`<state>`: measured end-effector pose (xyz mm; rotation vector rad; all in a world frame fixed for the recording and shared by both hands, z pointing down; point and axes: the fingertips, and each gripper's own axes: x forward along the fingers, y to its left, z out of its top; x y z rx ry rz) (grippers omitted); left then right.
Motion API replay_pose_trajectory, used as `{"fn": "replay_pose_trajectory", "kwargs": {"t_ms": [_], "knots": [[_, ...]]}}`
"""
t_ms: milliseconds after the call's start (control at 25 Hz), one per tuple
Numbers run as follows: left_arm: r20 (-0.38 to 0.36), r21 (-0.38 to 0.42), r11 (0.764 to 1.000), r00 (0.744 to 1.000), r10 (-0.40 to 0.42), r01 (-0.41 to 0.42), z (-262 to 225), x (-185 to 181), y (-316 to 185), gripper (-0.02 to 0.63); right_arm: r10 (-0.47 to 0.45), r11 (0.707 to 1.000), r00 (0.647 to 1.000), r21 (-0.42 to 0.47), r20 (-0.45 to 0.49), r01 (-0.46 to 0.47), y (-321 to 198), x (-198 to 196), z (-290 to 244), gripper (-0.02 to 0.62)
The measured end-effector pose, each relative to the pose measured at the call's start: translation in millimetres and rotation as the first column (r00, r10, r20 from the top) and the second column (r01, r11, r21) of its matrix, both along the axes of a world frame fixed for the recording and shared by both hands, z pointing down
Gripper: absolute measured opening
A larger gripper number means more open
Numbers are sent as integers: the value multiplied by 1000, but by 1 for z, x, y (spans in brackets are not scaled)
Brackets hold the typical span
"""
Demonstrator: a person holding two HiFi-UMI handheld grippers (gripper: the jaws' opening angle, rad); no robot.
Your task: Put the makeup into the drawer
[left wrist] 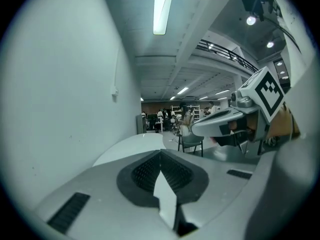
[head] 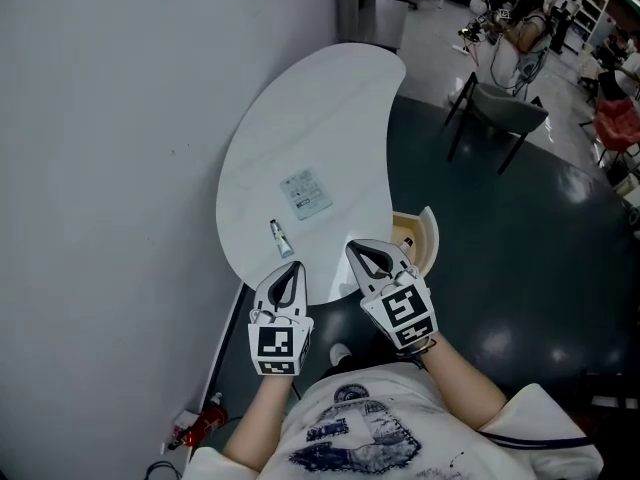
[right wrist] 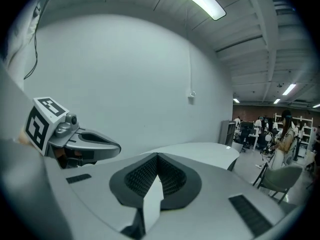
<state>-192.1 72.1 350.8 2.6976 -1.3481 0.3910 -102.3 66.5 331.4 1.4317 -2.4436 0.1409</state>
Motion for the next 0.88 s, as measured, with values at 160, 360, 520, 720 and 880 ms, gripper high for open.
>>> {"fn": "replay_pose_trajectory", "kwargs": {"t_ms": [160,360,520,720,880], "knots": [[-15,29,999,1000,-14,14,-17,-7,0,48,29,999,998,25,53,-31,1,-6,-15,20],[-35,57,998,999,-27,29,-35,-14,5,48,57,997,993,49,103,-62,7,-14,-29,20],[-40,71,997,999,-31,34,-45,-17,11,48,65,996,989,52,131,-72,13,-19,-36,20],[-32,81,996,999,-32,34,-49,-20,16,48,65,997,986,33,152,-71,17,-23,-36,20],[-41,91,995,998,-39,43,-51,-21,21,48,59,998,987,30,149,-64,22,-25,-35,20]]}}
